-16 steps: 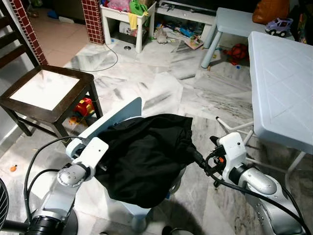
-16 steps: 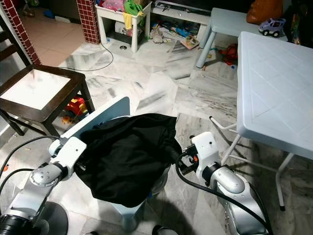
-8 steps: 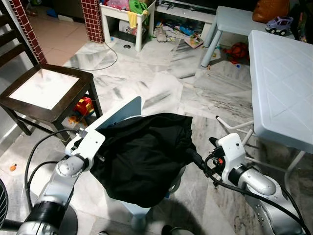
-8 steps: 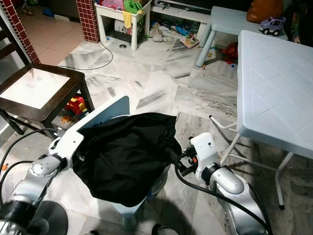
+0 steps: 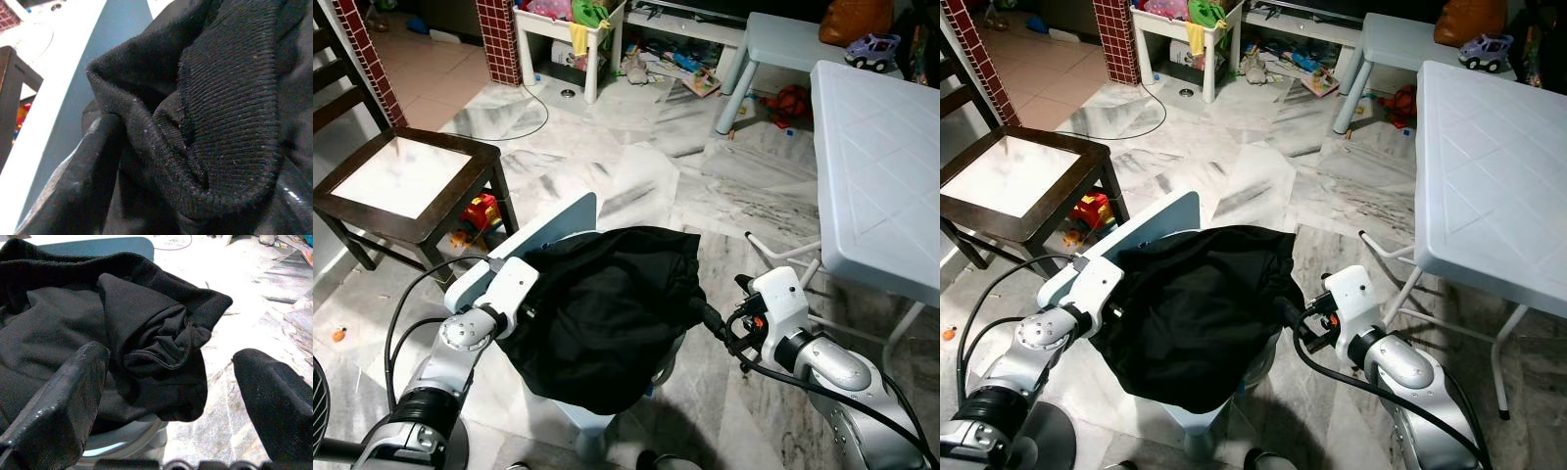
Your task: Hang hanger
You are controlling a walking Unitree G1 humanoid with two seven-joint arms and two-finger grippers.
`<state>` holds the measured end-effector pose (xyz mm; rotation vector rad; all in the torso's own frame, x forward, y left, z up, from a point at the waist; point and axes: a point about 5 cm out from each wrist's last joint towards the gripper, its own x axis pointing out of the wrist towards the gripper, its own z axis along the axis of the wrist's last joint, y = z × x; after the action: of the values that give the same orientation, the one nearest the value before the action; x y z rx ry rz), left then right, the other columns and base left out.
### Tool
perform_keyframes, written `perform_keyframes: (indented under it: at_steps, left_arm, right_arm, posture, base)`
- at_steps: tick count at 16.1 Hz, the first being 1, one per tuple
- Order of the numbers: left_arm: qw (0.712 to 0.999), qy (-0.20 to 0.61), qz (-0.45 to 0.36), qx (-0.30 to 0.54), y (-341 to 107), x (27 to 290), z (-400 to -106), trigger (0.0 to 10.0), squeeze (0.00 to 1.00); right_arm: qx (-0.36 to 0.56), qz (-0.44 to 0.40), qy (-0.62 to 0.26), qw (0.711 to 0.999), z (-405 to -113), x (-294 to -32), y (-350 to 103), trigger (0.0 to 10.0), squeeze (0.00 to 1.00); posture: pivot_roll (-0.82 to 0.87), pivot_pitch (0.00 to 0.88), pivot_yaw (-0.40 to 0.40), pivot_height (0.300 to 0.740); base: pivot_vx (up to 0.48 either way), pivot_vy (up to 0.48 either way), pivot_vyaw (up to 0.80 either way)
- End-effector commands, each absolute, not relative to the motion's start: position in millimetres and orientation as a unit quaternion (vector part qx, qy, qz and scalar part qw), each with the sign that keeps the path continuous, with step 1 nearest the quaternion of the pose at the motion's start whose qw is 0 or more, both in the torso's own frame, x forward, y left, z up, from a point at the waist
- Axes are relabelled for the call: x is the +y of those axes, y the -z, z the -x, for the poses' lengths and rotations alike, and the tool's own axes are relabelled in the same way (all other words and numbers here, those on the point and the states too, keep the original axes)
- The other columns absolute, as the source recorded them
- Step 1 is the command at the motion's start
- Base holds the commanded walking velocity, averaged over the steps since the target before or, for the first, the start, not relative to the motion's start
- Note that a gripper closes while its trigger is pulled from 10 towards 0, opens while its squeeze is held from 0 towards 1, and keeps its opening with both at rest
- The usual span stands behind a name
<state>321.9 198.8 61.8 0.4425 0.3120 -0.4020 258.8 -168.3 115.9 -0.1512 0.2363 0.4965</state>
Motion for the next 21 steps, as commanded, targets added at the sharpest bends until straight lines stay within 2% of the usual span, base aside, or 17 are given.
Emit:
perform_keyframes:
  at_steps: [1,10,16,21]
  left_arm:
    - [0.944,0.205,-0.212,0.146,-63,195,-323,0.0,0.0]
    - [0.948,0.209,-0.205,0.124,-68,187,-327,0.0,0.0]
    - [0.954,0.25,-0.145,0.077,-76,138,-322,0.0,0.0]
    - [0.941,0.286,-0.163,0.079,-71,108,-318,0.0,0.0]
  right_arm:
    - [0.114,0.077,-0.244,0.96,-257,-170,-118,10.0,0.0]
    - [0.112,0.078,-0.245,0.96,-261,-168,-118,10.0,0.0]
    - [0.107,0.073,-0.244,0.961,-265,-162,-116,10.0,0.0]
    - [0.102,0.07,-0.249,0.961,-274,-154,-114,10.0,0.0]
  posture:
    - [-0.16,0.159,-0.11,0.74]
    - [-0.15,0.152,-0.111,0.74]
    - [-0.13,0.126,-0.109,0.74]
    - [-0.11,0.093,-0.1,0.74]
  base:
    - [0.0,0.0,0.0]
    - [0.0,0.0,0.0]
    - [0.0,0.0,0.0]
    - [0.0,0.0,0.0]
